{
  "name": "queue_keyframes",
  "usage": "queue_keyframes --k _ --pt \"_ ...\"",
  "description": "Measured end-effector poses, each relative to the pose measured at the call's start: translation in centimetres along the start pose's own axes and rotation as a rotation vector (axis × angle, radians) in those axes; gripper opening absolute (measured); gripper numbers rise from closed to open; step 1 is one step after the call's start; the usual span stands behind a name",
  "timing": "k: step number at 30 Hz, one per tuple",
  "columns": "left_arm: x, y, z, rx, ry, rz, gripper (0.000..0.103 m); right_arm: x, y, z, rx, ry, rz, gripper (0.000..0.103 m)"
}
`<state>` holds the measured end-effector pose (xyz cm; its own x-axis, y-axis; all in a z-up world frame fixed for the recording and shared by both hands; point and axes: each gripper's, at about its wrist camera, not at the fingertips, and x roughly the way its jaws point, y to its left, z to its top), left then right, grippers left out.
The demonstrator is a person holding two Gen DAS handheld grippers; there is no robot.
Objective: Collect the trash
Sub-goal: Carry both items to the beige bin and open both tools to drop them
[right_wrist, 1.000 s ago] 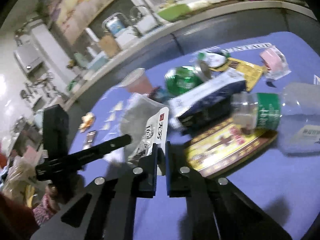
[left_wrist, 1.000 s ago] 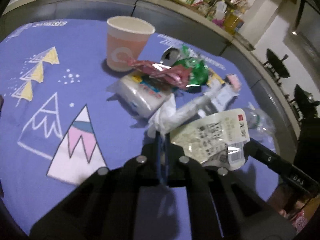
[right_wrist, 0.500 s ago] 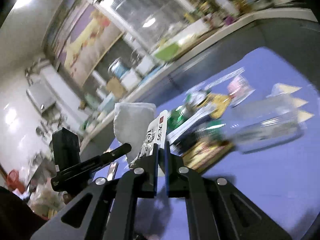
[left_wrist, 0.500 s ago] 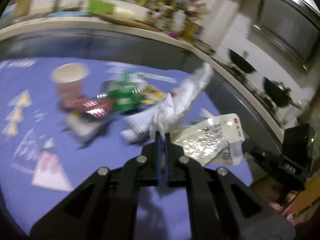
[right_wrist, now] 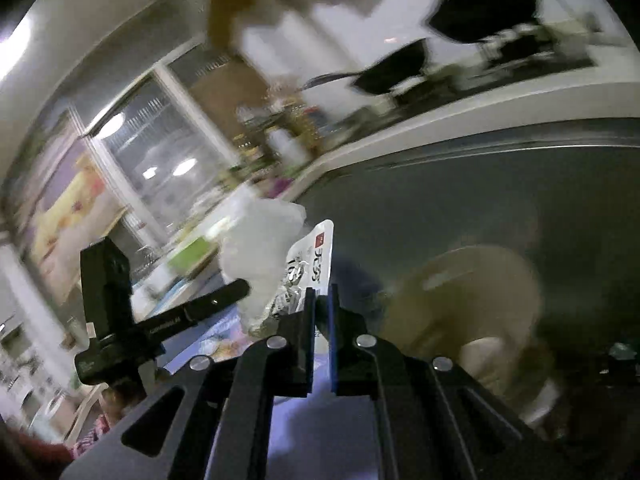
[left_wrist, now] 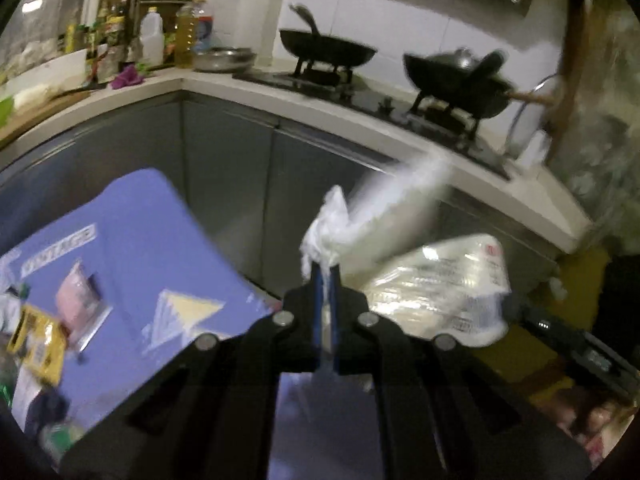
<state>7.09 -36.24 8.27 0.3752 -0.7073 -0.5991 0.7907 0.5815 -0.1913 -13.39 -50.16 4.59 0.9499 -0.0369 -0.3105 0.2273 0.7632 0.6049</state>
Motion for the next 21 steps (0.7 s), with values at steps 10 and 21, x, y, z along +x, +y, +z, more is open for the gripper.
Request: queue_keyframes --k 10,21 --pt "15.3 -2.1 -2.5 0.017 0.322 0.052 0.012 9.0 -12.1 -2.6 0.281 0.122 -0.098 0.002" --pt "10.8 -3.3 -1.9 -0.002 0.219 0.032 0.048 5.3 -13.3 -2.5 0.421 0.000 -0.016 0.032"
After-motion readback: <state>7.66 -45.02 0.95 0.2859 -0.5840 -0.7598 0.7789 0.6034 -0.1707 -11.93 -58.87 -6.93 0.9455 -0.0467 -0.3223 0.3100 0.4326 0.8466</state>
